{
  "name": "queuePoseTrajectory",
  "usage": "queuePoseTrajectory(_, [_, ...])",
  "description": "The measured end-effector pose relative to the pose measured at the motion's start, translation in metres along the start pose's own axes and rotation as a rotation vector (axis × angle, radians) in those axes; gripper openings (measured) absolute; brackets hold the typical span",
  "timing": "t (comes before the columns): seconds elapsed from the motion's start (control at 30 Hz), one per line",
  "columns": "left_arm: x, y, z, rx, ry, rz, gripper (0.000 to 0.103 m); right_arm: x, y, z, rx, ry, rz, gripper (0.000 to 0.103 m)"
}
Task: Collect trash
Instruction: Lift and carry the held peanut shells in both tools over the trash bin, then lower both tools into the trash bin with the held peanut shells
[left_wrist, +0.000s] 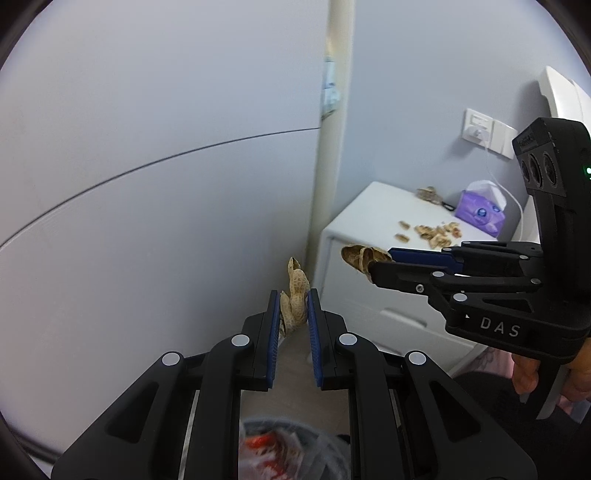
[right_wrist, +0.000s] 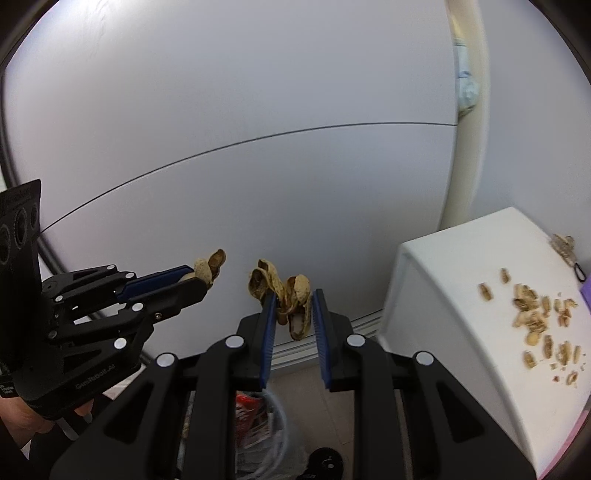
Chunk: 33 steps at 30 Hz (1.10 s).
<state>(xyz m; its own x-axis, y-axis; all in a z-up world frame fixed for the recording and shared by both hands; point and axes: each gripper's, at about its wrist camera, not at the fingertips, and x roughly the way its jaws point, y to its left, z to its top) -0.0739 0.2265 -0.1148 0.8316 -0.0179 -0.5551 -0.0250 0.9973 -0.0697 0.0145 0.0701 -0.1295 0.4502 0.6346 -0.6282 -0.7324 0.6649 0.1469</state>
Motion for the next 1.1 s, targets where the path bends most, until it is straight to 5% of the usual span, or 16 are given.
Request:
queuePoseTrajectory(0.7, [0.006, 0.056, -0.117, -0.156, 0.208, 0.106, 0.013, 0.078, 0.072, -0.068, -0.043, 0.245, 0.113, 0.021])
queuePoseTrajectory(1.1, [0.034, 0.078, -0.186, -0.287, 0.367, 0.108, 0.013, 0.139, 0.064, -0.122, 0.000, 0.443, 0.148, 0.021])
